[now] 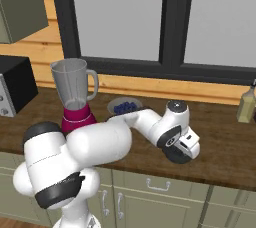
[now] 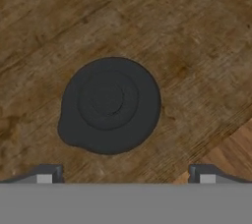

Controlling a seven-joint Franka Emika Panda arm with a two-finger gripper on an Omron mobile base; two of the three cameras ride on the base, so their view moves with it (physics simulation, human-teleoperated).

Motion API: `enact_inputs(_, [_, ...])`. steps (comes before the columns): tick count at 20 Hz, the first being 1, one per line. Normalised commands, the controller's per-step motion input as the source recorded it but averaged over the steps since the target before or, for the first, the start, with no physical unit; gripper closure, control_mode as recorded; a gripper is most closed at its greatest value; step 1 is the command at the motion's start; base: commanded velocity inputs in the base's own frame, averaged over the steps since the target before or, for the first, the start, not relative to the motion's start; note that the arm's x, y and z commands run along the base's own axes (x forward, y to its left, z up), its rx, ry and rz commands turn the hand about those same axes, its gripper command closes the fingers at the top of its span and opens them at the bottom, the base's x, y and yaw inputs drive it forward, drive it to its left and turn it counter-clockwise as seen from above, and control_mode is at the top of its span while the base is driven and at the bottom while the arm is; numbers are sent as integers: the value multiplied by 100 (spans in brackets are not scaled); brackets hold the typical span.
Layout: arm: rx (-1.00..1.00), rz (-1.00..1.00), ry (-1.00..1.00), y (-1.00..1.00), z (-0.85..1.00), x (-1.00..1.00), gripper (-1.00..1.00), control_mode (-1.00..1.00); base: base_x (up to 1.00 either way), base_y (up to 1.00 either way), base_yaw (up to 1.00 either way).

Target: Close the lid blender by securely placing the lid on top.

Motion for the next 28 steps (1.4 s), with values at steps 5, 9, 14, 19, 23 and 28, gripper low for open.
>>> enact_inputs(5, [0, 6, 5, 0, -22, 18, -100, -100, 0, 0, 0])
enact_inputs(9, [0, 5, 6, 0, -17, 21, -100, -100, 0, 0, 0])
enact_inputs(14, [0, 5, 6, 0, -14, 19, -100, -100, 0, 0, 0])
enact_inputs(19, [0, 4, 3, 0, -13, 17, -100, -100, 0, 0, 0])
enact_inputs(23, [0, 3, 0, 0, -12, 16, -100, -100, 0, 0, 0])
enact_inputs(28, [0, 3, 0, -4, -15, 10, -100, -100, 0, 0, 0])
